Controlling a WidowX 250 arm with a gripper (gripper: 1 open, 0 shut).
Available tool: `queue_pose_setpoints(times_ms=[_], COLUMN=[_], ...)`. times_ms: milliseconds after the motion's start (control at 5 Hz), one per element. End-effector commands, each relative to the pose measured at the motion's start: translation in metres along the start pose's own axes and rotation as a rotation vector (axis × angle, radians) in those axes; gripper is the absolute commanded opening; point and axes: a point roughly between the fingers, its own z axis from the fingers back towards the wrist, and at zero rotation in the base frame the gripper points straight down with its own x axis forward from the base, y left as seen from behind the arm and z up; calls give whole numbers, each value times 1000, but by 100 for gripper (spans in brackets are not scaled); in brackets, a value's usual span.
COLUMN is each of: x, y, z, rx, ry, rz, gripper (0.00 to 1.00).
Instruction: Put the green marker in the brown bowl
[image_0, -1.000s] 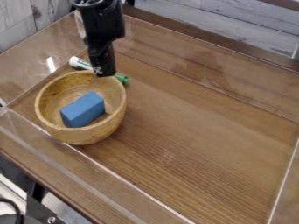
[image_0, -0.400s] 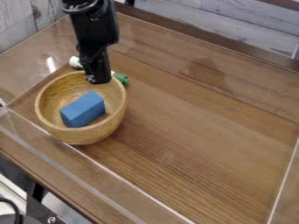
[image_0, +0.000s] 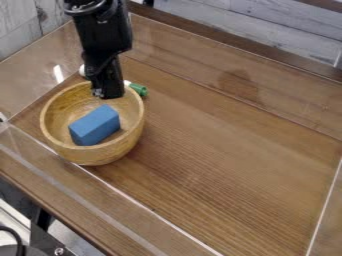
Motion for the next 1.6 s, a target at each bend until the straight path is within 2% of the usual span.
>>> queue_pose_setpoints(times_ms=[0, 200, 600, 1400], x=[-1, 1, 7, 32], y=[-1, 0, 1, 10], z=[11, 10, 11, 11], rx=[35, 37, 47, 94], ry=[-16, -19, -28, -53], rz=[-6, 13, 66, 283], gripper=[0, 100, 100, 100])
